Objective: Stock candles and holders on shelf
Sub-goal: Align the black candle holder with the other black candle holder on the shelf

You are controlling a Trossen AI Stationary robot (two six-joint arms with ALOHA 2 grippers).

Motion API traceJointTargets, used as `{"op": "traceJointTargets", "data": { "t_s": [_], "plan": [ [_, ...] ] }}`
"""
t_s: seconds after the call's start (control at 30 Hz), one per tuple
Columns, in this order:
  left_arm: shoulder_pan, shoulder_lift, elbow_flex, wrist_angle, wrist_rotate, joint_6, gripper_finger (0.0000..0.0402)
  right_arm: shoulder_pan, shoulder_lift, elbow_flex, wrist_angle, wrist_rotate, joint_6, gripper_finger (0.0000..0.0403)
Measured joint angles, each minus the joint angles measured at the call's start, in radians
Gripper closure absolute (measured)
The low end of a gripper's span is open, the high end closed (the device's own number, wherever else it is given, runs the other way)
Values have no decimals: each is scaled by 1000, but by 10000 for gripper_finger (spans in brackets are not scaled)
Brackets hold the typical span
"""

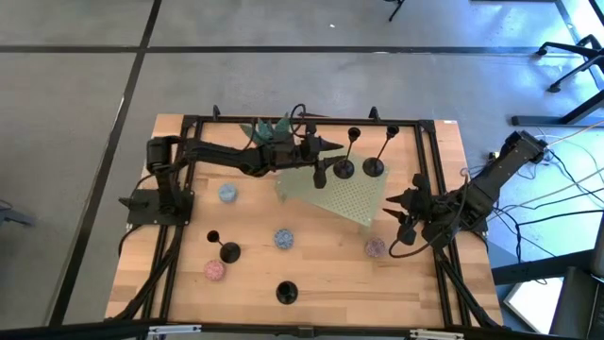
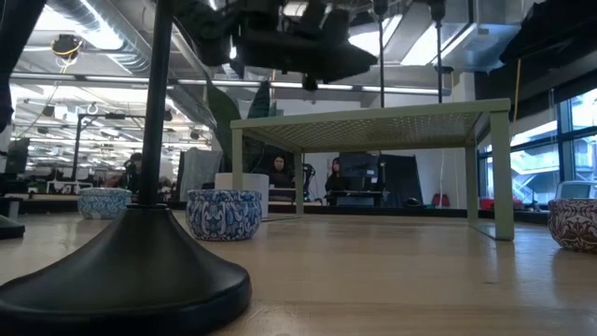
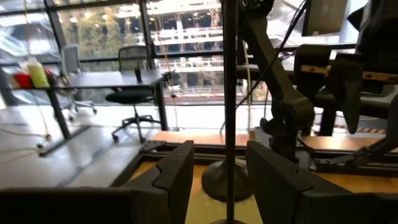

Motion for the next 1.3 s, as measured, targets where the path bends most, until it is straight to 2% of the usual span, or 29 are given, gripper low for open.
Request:
{"op": "traceJointTargets", "data": {
  "t_s": [0.43, 0.63, 0.87, 1.03, 1.3],
  "plan": [
    [-3, 128, 101, -9, 27, -8, 264, 0, 0, 0, 7, -1, -19, 257],
    [-4, 128, 101, -27, 23, -7, 311, 0, 0, 0, 8, -2, -19, 257],
    [-4, 128, 101, 13, 20, -8, 387, 0, 0, 0, 14, -2, -19, 257],
    [-14, 127, 155, -53, 11, -7, 387, 0, 0, 0, 23, -2, -19, 256],
    [-23, 127, 243, -153, -73, -17, 389, 0, 0, 0, 26, -2, -20, 256]
  ]
}}
